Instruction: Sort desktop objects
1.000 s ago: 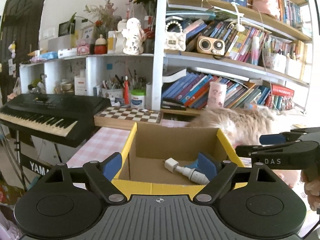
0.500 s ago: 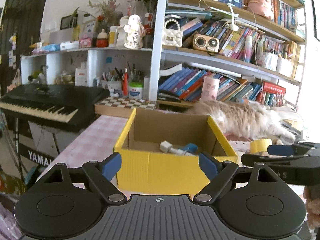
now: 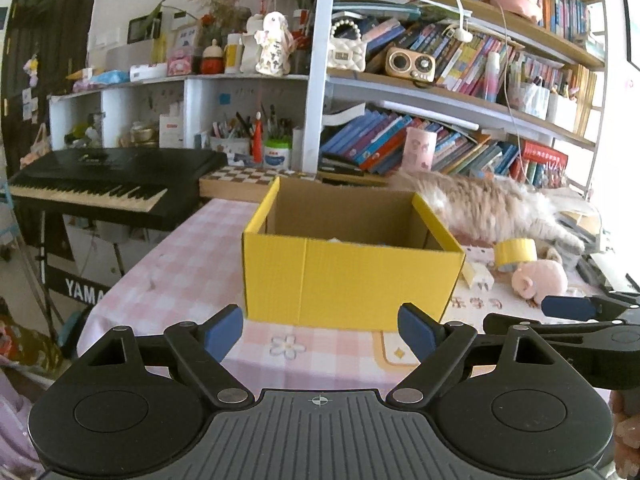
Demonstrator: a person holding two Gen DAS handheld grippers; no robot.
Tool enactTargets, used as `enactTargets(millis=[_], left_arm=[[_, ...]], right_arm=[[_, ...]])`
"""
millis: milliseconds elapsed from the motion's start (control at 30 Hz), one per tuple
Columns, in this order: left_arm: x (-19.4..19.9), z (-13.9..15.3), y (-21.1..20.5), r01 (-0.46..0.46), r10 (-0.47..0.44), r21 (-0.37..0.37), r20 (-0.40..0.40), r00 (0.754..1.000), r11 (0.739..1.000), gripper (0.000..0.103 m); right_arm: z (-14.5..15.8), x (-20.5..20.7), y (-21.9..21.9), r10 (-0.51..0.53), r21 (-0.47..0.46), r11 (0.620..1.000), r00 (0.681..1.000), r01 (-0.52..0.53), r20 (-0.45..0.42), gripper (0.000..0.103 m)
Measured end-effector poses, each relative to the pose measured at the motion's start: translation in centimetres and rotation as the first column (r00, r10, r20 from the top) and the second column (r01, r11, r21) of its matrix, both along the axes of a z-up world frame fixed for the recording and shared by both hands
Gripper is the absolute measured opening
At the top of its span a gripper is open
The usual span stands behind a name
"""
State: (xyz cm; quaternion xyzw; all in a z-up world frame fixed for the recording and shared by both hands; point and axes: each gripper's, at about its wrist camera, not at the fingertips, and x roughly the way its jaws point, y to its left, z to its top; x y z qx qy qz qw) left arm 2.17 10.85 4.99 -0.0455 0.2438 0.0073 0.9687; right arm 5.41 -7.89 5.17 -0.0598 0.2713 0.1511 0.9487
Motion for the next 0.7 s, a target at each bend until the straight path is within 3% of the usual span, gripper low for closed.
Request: enactTargets(millis=[267, 700], left_arm=[[-1.8, -1.0, -0.4, -0.015, 0.016, 0.039, -0.024, 1.000, 0.999, 0.091], [-2.3, -1.4, -0.8, 0.035, -0.033, 0.057, -0.036, 0.999, 0.998, 0.092]], right_arm=[[-1.5, -2.5, 0.9, -0.011, -0.004, 1.000, 1.000, 0.011, -0.027, 0.073], [-1.8, -3.7, 2.0, 0.019, -0.040, 0.999, 1.000, -0.019, -0.012, 0.076]])
